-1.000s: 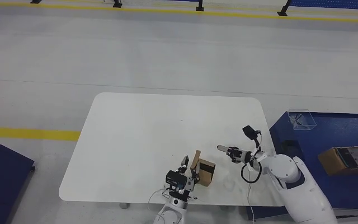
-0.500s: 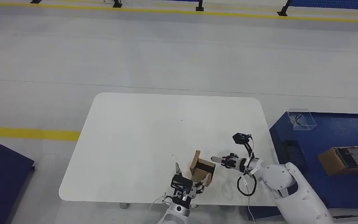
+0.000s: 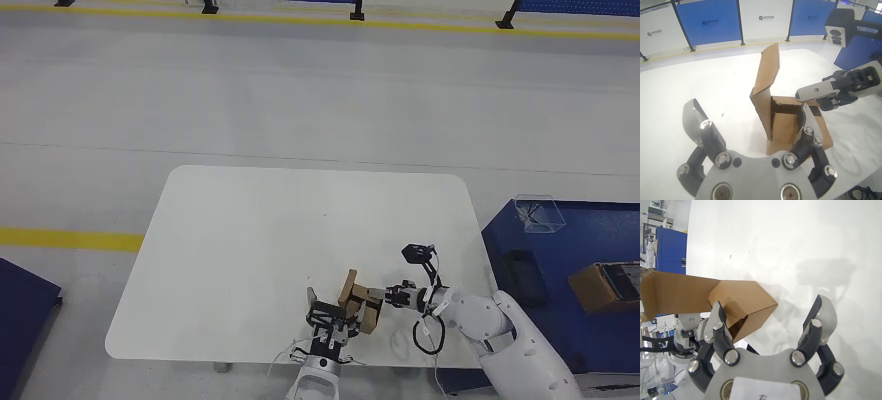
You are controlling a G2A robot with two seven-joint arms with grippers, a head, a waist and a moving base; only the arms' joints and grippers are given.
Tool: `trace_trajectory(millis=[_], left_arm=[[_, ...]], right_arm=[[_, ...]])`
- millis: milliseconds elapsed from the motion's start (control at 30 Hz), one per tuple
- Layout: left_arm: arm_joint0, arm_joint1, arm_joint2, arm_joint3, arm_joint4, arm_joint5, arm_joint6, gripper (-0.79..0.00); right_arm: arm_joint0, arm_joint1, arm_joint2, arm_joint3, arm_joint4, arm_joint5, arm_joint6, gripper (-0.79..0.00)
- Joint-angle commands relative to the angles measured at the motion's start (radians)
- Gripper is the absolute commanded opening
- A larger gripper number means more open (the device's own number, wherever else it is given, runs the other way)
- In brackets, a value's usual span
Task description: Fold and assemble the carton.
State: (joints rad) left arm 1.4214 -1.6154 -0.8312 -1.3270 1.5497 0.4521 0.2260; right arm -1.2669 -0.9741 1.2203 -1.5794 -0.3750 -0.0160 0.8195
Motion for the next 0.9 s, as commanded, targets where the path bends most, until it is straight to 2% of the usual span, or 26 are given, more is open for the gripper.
trace_trajectory(millis=[0,467,867], left_arm=[[-0.004,-0.002,-0.002,0.002,-0.003,0.009,-0.018,0.0],[-0.014,-0.013,-0.004,0.005,-0.012,0.008,-0.084,0.0],[0.012,-0.002,-0.017,-0.047,0.045,-0.057,-0.011,0.0]], right_arm=[[0.006,-0.002,-0.005,0.005,0.001,0.001,0.003,0.0],[0.045,-0.014,-0.044,0.041,-0.017,0.016,0.002,0.0],[0.056,-0.018,-0.047,0.048,-0.02,0.018,0.008,0.0]])
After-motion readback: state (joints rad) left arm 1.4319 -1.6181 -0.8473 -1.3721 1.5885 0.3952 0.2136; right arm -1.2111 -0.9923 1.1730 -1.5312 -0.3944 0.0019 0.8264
